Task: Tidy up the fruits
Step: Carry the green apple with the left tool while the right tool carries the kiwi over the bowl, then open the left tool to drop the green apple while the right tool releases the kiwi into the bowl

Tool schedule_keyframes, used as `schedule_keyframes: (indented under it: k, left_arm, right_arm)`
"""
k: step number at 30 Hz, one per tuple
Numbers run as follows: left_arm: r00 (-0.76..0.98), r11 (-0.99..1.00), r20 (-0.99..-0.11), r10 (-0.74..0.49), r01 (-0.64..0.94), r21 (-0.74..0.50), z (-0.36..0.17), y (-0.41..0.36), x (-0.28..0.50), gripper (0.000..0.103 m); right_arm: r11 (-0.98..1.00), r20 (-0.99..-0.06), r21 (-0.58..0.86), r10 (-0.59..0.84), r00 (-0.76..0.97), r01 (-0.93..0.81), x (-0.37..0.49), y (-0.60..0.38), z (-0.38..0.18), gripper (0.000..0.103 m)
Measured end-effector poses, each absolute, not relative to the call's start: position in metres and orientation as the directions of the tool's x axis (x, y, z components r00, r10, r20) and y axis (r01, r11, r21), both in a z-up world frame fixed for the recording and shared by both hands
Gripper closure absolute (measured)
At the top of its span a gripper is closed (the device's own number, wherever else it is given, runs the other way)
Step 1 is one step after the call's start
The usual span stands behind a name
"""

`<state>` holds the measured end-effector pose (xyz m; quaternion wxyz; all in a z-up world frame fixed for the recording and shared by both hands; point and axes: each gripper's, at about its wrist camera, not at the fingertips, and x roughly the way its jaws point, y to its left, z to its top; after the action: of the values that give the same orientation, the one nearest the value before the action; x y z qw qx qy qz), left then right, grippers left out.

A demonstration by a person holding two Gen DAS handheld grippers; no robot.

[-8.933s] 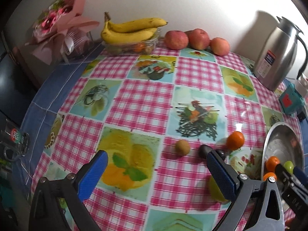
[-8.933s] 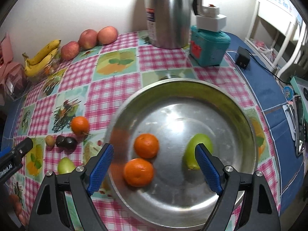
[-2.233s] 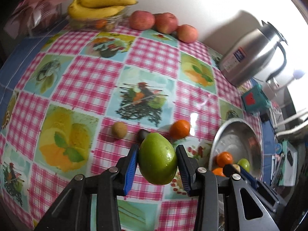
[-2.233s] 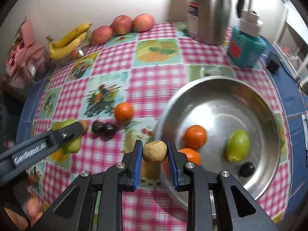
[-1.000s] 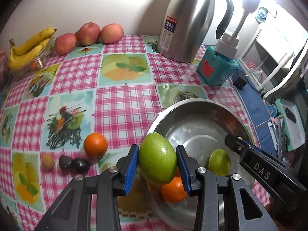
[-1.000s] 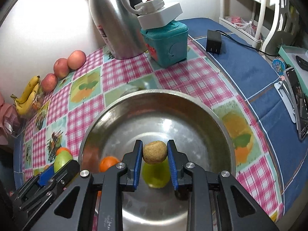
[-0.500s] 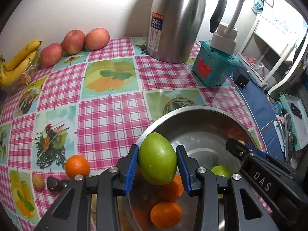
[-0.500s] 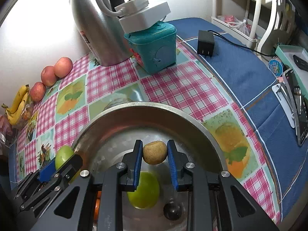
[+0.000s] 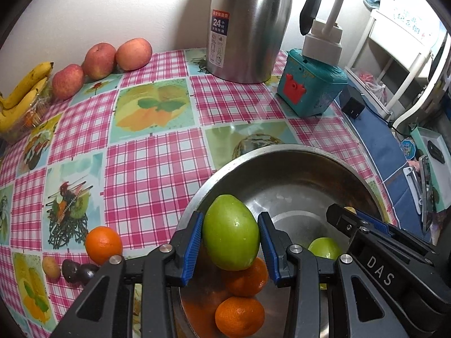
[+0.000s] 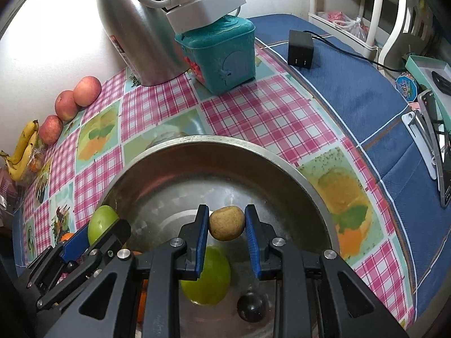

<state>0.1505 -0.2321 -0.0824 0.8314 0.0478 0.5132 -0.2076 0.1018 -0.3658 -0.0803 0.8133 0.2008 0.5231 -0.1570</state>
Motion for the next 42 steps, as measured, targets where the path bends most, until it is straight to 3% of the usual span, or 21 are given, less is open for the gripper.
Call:
schedule_keyframes:
  k: [25,42]
  left_arm:
    - [0.401,0.901,-0.855,-0.329,0.404,-0.157,-0.062,-0.232,0.142,0.053]
    - [0.383,0.940,-0.878,-0.288,0.286,-0.183,-0.060,-0.188,0.137,0.053]
  right_arm:
    - [0.865,-0.902,0.144,-0.084,0.423,0.480,0.095,-0.373,-0.061,0.075]
    - [0.872,-0.906,0.159,-0.057,0.419,0.462,0.085,-0.366,-0.056,0.075]
